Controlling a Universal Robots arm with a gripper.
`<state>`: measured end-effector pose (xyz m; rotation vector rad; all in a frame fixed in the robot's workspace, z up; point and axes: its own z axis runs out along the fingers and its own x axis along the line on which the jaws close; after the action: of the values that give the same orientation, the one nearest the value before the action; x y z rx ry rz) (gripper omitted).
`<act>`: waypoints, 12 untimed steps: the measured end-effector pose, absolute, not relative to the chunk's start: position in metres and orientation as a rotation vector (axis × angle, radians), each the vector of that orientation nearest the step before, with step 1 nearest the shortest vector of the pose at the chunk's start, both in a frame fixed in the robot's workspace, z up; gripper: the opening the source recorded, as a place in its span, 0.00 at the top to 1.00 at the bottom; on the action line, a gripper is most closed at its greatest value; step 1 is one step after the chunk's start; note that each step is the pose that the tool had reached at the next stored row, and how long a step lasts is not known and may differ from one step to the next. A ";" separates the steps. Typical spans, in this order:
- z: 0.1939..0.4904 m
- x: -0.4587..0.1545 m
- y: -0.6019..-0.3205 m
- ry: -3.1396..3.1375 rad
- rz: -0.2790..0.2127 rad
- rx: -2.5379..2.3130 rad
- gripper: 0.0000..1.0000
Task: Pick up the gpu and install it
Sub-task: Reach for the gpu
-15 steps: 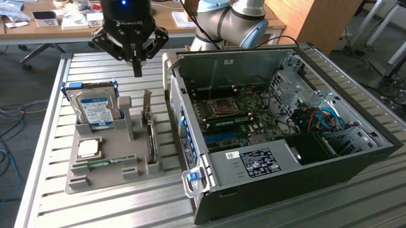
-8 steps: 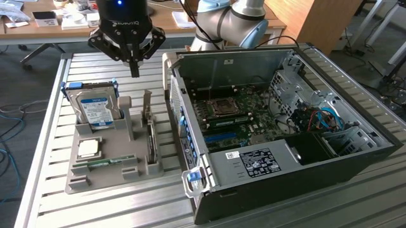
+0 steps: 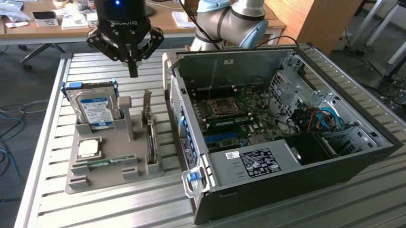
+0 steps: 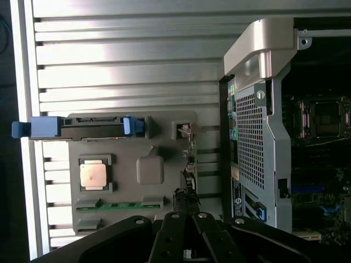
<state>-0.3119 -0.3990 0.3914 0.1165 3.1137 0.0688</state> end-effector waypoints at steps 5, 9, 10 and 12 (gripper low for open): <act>0.391 -0.312 -0.402 3.114 0.069 0.117 0.89; 0.391 -0.312 -0.405 3.114 0.066 0.117 0.89; 0.391 -0.312 -0.405 3.114 0.066 0.117 0.89; 0.391 -0.312 -0.406 3.114 0.064 0.117 0.89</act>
<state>-0.3118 -0.4056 0.3913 0.1165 3.1137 0.0644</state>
